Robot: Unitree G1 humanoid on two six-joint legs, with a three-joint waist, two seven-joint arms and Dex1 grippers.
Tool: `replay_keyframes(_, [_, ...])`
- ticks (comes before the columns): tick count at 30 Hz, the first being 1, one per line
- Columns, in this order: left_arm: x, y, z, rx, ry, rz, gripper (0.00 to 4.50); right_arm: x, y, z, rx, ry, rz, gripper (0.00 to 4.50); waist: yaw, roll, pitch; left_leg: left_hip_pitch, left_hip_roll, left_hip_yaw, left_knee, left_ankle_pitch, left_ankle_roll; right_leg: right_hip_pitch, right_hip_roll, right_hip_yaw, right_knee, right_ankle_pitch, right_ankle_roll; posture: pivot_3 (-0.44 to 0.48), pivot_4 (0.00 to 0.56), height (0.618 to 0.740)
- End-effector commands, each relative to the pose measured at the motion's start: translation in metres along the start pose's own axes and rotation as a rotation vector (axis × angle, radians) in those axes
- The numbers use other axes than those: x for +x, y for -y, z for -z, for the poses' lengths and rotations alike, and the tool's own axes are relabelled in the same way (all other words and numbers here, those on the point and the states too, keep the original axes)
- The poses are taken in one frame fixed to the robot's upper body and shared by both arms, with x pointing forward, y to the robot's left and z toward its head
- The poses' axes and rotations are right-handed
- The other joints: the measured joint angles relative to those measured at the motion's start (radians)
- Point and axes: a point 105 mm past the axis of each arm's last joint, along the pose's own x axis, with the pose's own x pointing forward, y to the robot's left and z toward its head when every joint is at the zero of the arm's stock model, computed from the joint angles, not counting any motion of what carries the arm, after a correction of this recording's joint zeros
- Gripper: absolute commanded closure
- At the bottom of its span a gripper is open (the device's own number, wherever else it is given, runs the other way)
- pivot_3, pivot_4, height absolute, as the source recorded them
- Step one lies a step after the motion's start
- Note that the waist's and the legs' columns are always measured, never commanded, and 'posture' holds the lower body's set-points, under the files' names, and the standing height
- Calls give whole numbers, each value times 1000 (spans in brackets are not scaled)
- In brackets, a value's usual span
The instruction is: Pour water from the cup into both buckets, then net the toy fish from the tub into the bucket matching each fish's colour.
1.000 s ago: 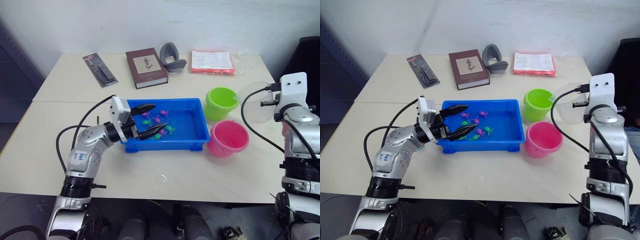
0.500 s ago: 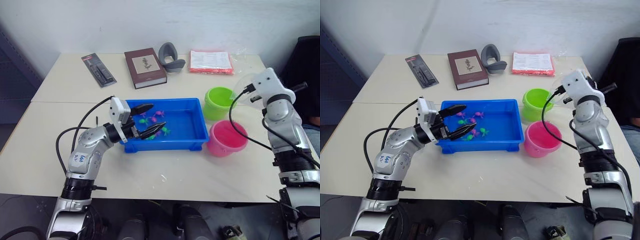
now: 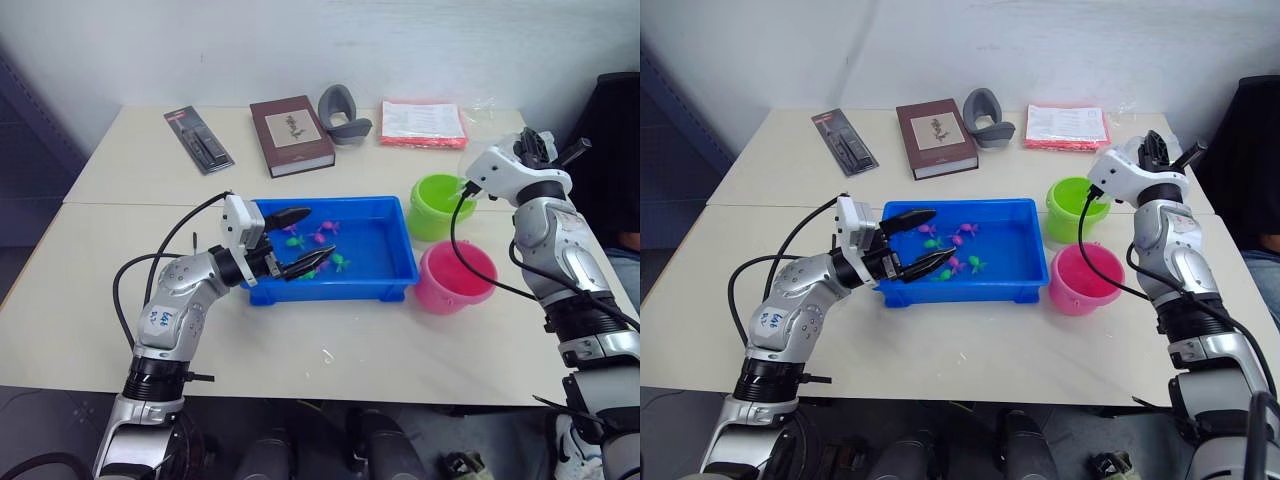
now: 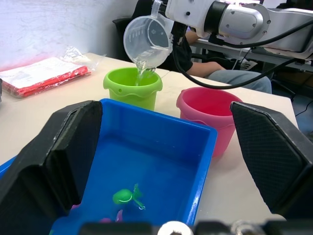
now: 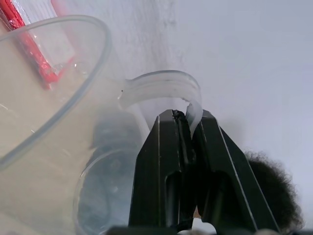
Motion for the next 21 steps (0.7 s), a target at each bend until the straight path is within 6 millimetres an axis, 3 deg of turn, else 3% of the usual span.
replay_keyframes(1, [1, 5, -10, 46, 31, 17, 0, 5, 23, -3, -62, 35, 80, 4437, 0, 0, 0, 0, 0, 0, 0, 0, 0, 0, 0, 0, 0, 0, 0, 0, 150, 740])
replay_keyframes(6, [1, 5, -10, 48, 31, 20, 0, 4, 22, -2, -80, 50, 84, 4437, 0, 0, 0, 0, 0, 0, 0, 0, 0, 0, 0, 0, 0, 0, 0, 0, 150, 740])
replay_keyframes(9, [1, 5, -11, 49, 30, 20, 0, 3, 28, 2, 47, 33, 90, 4437, 0, 0, 0, 0, 0, 0, 0, 0, 0, 0, 0, 0, 0, 0, 0, 0, 150, 740])
replay_keyframes(15, [0, 5, -11, 44, 26, 22, 0, -2, 32, 23, 473, -83, 87, 4437, 1, 0, 0, 0, 0, 0, 0, 0, 0, 0, 0, 0, 0, 0, 0, 0, 150, 740])
replay_keyframes(19, [4, 7, -20, 13, 64, 39, 0, -16, 30, 45, 902, -241, 111, 4437, 1, 0, 0, 0, 1, 0, 0, 0, 0, 0, 0, 0, 1, 0, 0, 0, 150, 740])
replay_keyframes(21, [5, 9, -24, 3, 73, 54, 0, -23, 31, 44, 1108, -234, 116, 4437, 1, 0, 0, 0, 1, 0, 0, 0, 0, 0, 0, 0, 1, 0, 0, 0, 150, 740])
